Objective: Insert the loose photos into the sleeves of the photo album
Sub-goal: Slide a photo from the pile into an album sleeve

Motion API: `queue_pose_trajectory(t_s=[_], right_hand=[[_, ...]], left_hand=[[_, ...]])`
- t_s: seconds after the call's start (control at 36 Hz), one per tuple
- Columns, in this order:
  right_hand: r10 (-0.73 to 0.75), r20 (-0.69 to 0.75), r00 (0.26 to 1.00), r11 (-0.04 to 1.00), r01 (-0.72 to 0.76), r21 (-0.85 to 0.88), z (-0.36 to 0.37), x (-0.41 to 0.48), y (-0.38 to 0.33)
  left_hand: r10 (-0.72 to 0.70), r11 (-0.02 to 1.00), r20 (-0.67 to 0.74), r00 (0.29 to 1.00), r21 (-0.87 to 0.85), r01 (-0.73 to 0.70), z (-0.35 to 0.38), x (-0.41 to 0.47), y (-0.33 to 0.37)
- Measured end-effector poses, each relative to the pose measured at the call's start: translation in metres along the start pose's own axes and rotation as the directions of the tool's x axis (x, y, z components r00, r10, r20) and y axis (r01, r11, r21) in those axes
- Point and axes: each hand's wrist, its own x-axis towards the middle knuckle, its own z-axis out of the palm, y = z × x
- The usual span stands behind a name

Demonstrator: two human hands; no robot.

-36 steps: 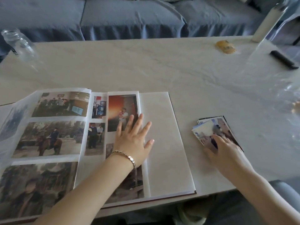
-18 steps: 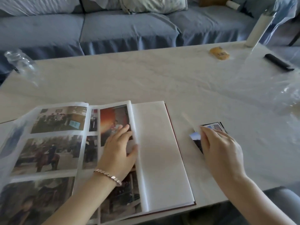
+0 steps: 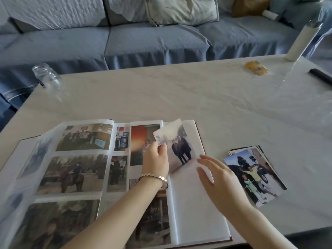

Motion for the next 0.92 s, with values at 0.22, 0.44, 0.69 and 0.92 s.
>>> queue_pose_trajectory(t_s=[0.22, 0.44, 0.69, 0.92], right_hand=[[0.087, 0.187, 0.979, 0.992, -0.067, -0.111, 0.011, 0.040, 0.010], [0.199, 0.191, 0.961, 0.954, -0.145, -0.263, 0.046, 0.076, -0.005], [0.253, 0.143, 0.957, 0.952, -0.220, -0.211, 0.054, 0.080, -0.001], [-0.103, 0.072, 0.992, 0.956, 0.118, -0.269, 0.058, 0.073, 0.001]], left_hand=[[0.079, 0.983, -0.203, 0.976, 0.179, -0.042, -0.017, 0.032, -0.027], [0.025, 0.972, -0.166, 0.986, 0.236, 0.015, -0.038, 0.049, -0.041], [0.049, 0.985, -0.182, 0.982, 0.171, -0.017, -0.036, 0.049, -0.041], [0.049, 0.997, -0.282, 0.958, 0.078, -0.028, -0.036, 0.044, -0.034]])
